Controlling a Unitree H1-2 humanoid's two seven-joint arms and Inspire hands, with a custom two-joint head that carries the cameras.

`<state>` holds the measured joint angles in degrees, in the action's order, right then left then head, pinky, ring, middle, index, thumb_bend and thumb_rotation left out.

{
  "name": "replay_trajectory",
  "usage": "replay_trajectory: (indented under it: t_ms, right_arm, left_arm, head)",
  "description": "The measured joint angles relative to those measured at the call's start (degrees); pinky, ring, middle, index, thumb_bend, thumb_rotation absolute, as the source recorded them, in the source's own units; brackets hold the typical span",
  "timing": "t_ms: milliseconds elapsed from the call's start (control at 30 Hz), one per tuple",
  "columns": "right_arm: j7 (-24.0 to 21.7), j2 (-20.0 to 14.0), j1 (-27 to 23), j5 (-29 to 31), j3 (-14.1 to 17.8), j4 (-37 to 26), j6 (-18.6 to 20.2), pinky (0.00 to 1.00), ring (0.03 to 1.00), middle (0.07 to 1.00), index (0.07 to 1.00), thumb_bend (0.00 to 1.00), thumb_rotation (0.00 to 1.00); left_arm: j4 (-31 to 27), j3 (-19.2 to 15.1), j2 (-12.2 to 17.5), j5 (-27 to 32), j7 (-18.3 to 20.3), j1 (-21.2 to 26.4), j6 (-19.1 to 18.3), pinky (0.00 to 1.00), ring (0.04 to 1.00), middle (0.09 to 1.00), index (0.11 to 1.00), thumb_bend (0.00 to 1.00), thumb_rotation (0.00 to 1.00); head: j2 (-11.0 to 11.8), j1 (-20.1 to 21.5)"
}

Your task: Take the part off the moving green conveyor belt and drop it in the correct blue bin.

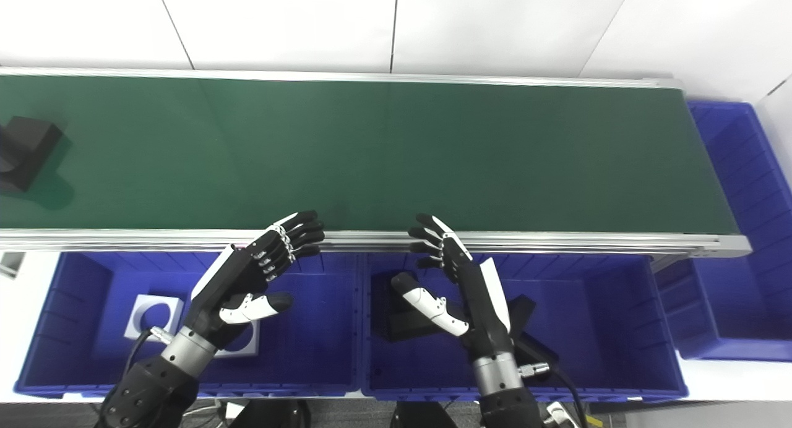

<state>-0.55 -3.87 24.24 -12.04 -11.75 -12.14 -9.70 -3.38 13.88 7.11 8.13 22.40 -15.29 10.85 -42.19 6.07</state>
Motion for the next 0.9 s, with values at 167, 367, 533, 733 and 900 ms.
replay_trajectory:
  t_ms: [167,367,533,733,900]
  right_arm:
    - [0.0,-0.5,-0.1,0.0,0.4,0.2,-1.0,0.66,0.749,0.805,0.878,0.62,0.63]
    - [0.0,-0.8,-0.4,0.3,0.8,1.2,-2.4,0.65,0.75,0.813,0.887,0.59,0.63]
    - [0.0,-1.7,-0.6,1.3,1.3,2.2,-3.3,0.65,0.752,0.819,0.896,0.56,0.6]
    - [0.0,-2.6,-1.2,2.2,2.0,3.7,-4.5,0.65,0.749,0.815,0.899,0.52,0.58]
    - [0.0,-2.9,-1.7,2.2,2.4,5.0,-5.7,0.64,0.741,0.807,0.893,0.53,0.61]
  left_arm:
    - [0.3,0.3,-0.3,-0.9,-0.2,0.1,0.0,0.84,0.869,0.875,0.884,0.93,0.51]
    - [0.9,0.7,-1.6,-1.3,-0.8,0.2,0.2,0.84,0.871,0.875,0.878,0.93,0.5]
    - [2.7,1.4,-2.1,-2.5,-1.3,0.7,1.2,0.84,0.87,0.871,0.873,0.94,0.51]
    - [4.7,2.1,-3.5,-3.6,-2.0,1.2,1.9,0.85,0.868,0.867,0.872,0.95,0.5]
    - [6.5,2.9,-4.9,-4.1,-2.5,1.7,2.9,0.85,0.861,0.861,0.867,0.96,0.5]
  head:
    - [0.7,-1.3]
    - [2.7,-5.6]
    - [4.9,-10.7]
    - [7.3,-14.2]
    - [9.1,-15.6]
